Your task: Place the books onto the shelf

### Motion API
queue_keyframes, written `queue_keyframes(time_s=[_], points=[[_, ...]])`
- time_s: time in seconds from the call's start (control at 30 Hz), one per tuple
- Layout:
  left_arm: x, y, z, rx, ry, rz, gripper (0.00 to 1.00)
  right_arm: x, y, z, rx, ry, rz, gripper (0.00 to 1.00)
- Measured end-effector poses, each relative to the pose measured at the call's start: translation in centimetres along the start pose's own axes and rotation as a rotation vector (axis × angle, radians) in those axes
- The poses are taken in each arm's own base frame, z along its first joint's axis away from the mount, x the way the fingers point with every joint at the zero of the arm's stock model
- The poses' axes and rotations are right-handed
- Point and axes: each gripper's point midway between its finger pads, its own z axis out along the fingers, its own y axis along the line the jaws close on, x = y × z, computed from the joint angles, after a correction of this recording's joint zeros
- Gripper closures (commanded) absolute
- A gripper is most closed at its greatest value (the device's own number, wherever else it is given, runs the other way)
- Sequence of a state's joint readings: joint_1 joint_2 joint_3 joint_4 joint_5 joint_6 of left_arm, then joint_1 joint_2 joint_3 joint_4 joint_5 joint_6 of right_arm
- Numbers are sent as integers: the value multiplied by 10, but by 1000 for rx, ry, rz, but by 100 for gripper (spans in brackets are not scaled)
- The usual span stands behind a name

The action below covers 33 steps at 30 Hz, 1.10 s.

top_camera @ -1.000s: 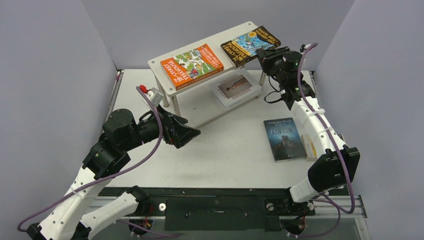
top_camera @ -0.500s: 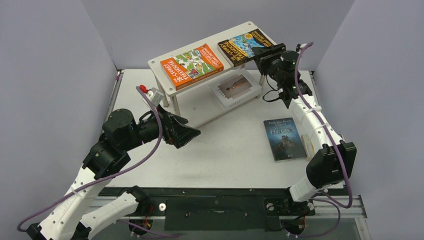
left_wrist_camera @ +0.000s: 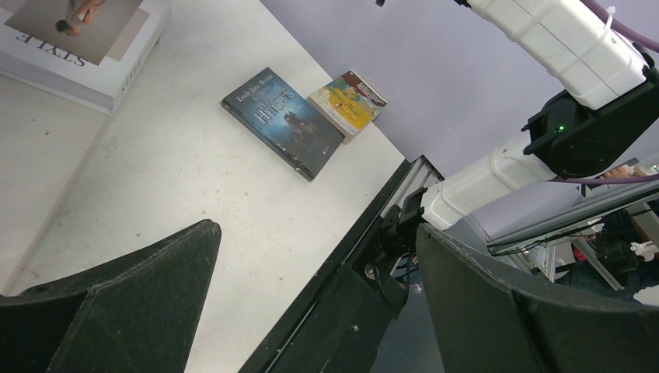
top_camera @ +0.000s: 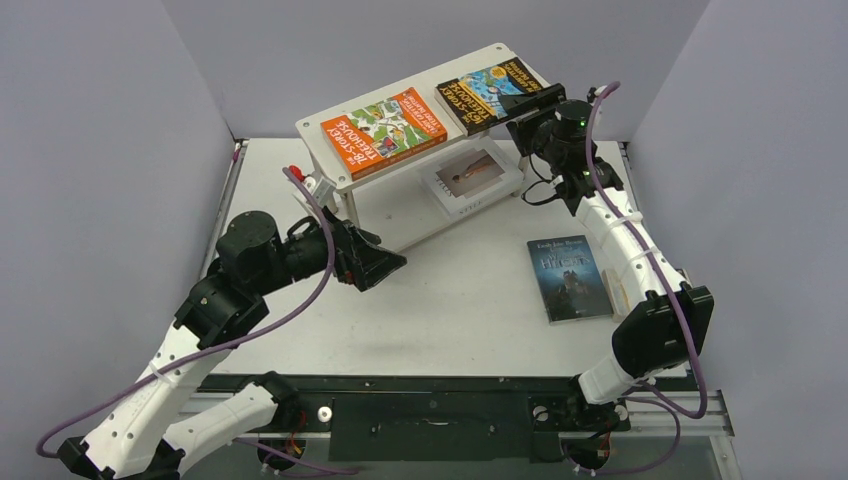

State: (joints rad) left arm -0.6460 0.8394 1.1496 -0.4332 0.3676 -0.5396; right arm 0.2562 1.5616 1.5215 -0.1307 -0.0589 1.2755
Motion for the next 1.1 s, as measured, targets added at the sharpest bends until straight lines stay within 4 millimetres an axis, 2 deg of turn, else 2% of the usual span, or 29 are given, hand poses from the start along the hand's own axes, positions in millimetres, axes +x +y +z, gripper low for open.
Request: queue_keyframes(time_s=[0.33,0.4,0.67,0.77,0.83,1.1], points=[[-1,0,3,4,1,-3,3,0,-1,0,2,2,-10,41],[0,0,3,3,2,-3,3,0,-1,0,2,1,-12,44],[-1,0,3,4,1,-3,3,-7,-4,-7,-4,-13,-6,72],[-1,0,3,4,1,-2,3,-8,-7,-6,-1,-13,-2,76],[-1,0,3,4,0,-2,3,-7,-9,-6,2,-11,0,83],[-1,0,3,5,0,-2,3,-9,-6,-6,-7,-16,25,84]])
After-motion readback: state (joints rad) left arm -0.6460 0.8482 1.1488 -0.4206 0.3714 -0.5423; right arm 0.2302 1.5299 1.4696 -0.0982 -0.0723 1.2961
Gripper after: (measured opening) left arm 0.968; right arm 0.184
